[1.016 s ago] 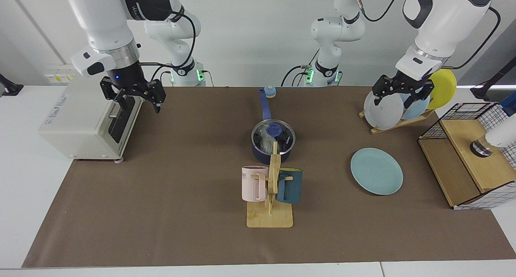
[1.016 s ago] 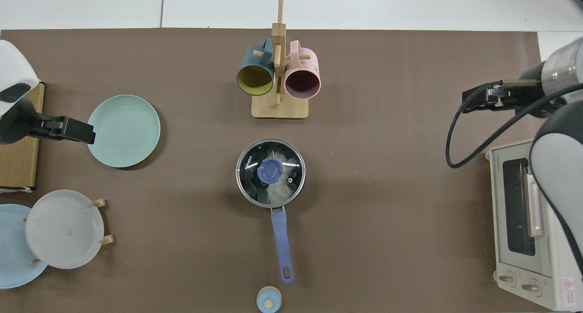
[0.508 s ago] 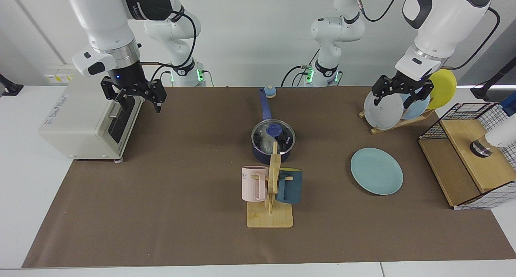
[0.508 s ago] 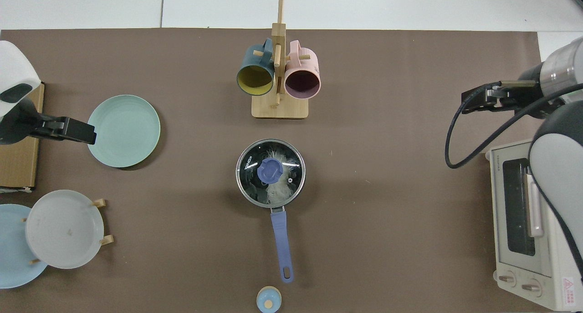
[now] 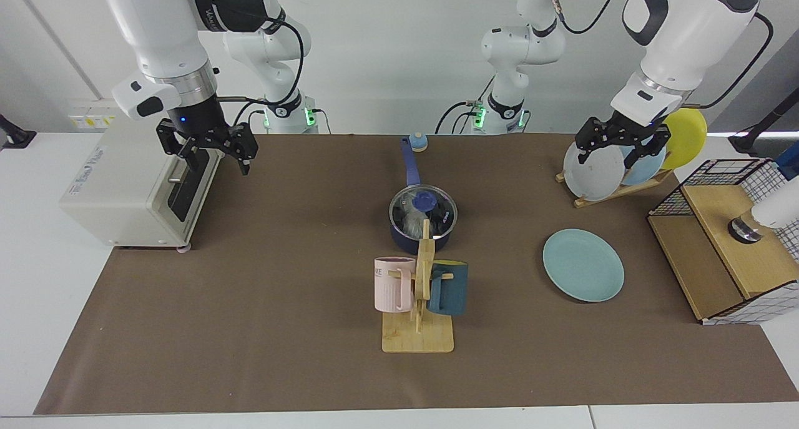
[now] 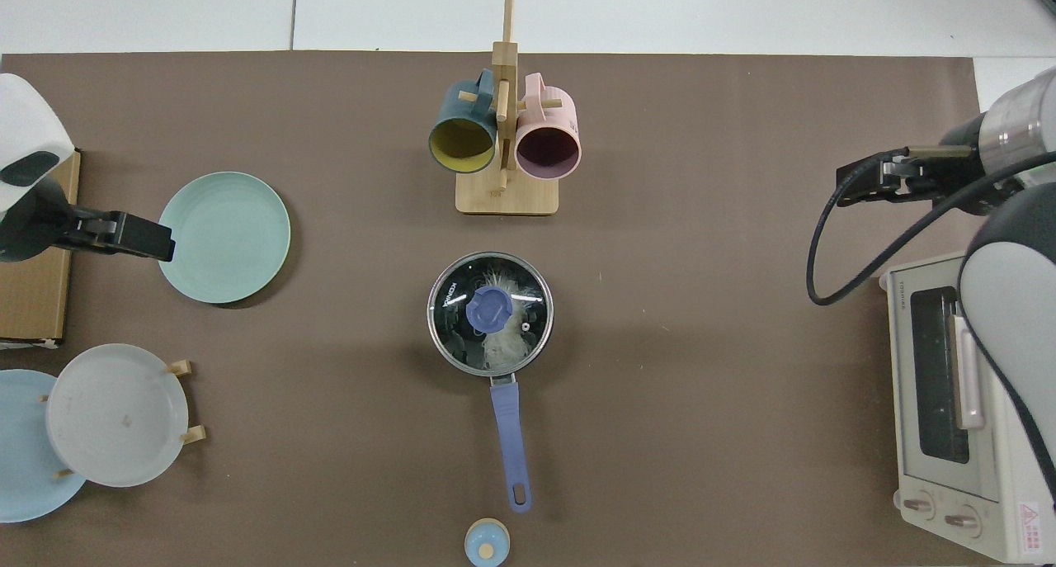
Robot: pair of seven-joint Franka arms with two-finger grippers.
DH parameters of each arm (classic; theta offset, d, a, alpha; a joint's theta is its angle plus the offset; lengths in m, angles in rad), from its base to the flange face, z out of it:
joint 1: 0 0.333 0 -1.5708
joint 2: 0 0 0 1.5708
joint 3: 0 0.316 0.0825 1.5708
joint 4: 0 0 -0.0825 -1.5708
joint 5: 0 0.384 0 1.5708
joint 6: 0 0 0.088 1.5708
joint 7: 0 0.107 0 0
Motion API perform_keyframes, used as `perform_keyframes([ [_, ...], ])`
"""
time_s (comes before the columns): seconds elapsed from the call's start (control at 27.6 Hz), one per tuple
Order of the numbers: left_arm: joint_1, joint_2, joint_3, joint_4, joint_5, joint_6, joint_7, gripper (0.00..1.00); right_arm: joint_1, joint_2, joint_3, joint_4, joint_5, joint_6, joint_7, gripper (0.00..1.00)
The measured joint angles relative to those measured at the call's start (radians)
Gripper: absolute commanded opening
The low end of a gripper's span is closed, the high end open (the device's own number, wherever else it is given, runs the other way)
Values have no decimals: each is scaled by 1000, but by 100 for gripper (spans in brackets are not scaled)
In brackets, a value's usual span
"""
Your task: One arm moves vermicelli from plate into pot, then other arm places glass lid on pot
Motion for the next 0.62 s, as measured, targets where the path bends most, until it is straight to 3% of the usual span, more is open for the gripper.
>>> perform_keyframes([
  [0.62,1,-5,8,0,0,1,0,100,1,-1,1,0,0,-1,0,99],
])
